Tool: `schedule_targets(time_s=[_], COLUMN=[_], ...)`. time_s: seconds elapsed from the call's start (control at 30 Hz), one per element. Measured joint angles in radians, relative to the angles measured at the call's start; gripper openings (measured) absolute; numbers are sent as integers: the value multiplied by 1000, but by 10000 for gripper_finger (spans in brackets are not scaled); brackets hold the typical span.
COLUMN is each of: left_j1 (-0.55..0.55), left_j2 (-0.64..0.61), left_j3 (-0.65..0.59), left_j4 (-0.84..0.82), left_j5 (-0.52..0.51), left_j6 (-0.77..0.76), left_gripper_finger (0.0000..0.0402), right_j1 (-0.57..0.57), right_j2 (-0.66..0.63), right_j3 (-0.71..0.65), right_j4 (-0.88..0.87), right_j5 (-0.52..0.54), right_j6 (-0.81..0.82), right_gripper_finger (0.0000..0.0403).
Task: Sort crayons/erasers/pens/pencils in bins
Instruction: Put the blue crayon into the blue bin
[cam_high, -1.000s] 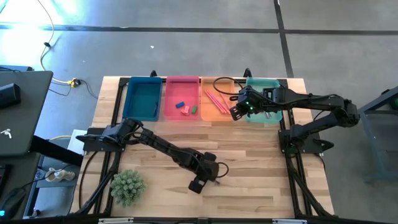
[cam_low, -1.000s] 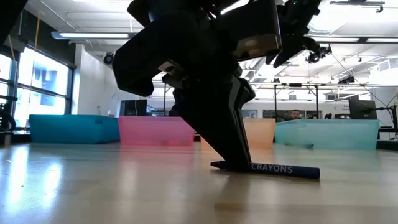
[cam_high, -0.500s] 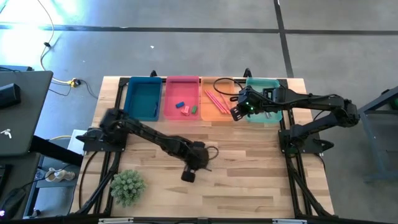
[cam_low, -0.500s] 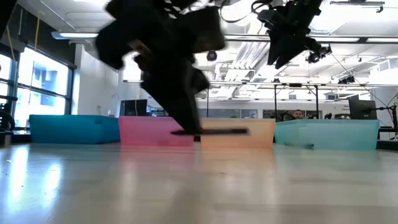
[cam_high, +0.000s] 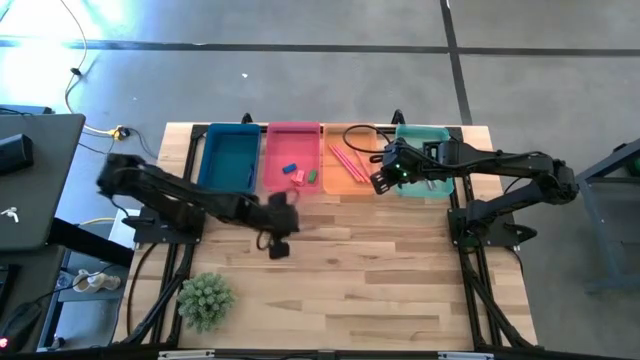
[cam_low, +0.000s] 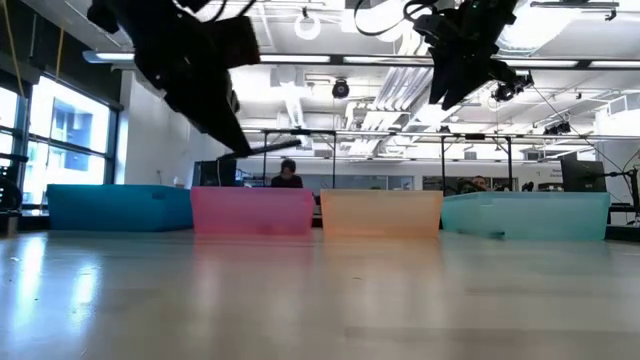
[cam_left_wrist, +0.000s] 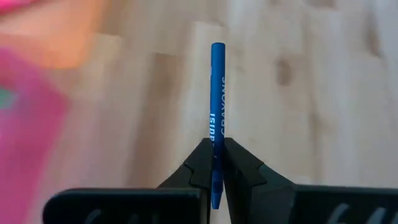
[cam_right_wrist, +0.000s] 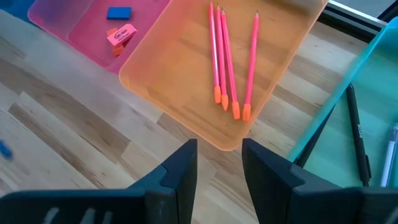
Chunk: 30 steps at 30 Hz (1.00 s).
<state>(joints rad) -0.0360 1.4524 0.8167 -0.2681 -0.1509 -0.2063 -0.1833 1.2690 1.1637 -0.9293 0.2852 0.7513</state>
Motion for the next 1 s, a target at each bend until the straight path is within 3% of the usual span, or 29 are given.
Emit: schedule_targets(time_s=[0.23,0.47,0.7,1.0], left_j1=[139,337,560,797], left_j2=[-230,-379,-461,-477], left_j3=[-133,-185,-185,-185], left_j4=[1,-21,-90,-161], left_j5=[-37,-43,-57,-55], left_j6=[-2,27,53,15], left_gripper_finger=[7,7,7,7], right_j1=[0,0,0,0], right_j2=[0,0,0,0], right_j3=[0,0,0,0], right_j4=[1,18,21,21], right_j5=[0,0,0,0], right_j6=[0,0,0,3], right_gripper_finger=[119,119,119,119])
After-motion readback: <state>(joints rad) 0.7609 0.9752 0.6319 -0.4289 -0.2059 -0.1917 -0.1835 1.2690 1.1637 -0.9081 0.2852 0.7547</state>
